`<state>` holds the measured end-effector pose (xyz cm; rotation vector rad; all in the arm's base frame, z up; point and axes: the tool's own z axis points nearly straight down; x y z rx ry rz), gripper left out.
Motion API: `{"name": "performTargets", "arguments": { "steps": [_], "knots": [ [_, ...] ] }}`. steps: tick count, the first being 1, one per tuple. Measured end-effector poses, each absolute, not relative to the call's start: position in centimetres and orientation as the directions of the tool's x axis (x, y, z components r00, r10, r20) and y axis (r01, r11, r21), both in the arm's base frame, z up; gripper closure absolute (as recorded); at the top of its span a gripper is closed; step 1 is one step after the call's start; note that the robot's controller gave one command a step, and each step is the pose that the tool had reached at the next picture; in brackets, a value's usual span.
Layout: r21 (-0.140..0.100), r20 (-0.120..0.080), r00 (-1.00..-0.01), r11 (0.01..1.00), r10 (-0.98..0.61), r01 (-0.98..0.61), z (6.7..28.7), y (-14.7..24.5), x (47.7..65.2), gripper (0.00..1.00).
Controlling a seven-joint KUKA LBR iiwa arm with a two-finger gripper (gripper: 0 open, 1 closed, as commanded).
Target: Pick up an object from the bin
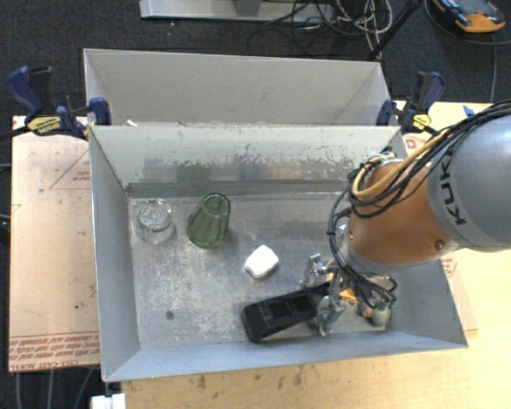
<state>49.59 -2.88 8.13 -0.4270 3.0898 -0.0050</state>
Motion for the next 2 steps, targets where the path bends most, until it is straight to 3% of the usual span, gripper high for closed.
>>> {"name": "performTargets", "arguments": {
  "steps": [1, 2],
  "knots": [
    [0.001, 0.001, -0.958, 0.958, -0.286, -0.286, 17.94, -1.88, 49.86, 1.0],
    [0.001, 0.001, -0.958, 0.958, -0.286, -0.286, 17.94, -1.88, 49.86, 1.0]
  ]
}}
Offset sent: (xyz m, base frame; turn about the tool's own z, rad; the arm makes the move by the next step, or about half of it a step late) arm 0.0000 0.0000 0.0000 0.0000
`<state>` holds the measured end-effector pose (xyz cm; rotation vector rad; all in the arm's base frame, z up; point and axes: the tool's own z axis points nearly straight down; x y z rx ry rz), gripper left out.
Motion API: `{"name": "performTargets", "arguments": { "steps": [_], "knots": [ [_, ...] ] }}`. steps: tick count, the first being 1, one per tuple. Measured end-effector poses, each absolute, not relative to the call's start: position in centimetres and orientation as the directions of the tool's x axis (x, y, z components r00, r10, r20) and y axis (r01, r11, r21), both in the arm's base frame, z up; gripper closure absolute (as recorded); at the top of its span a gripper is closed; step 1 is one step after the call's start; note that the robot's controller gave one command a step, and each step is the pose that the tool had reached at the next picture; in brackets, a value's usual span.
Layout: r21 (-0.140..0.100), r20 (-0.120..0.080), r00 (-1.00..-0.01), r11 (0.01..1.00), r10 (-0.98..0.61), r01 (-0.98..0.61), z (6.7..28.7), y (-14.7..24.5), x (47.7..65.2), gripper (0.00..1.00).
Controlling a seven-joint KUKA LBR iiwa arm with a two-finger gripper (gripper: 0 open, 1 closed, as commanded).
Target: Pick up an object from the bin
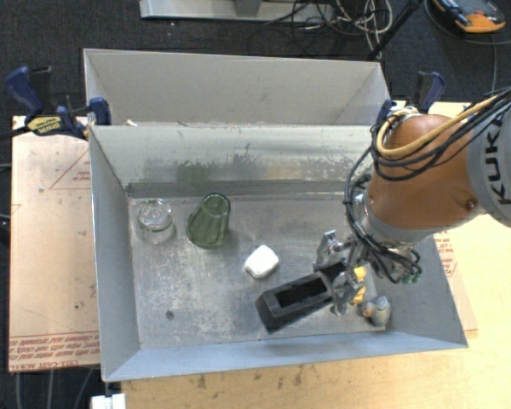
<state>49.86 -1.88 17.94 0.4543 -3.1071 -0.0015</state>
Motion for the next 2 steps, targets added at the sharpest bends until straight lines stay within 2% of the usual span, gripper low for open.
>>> {"name": "performTargets", "arguments": {
  "steps": [1, 2],
  "knots": [
    [0.001, 0.002, -0.957, 0.957, -0.29, -0.29, 16.5, -1.6, 50.5, 1.0],
    [0.001, 0.001, -0.964, 0.964, -0.266, -0.266, 22.8, -0.6, 49.6, 1.0]
  ]
}}
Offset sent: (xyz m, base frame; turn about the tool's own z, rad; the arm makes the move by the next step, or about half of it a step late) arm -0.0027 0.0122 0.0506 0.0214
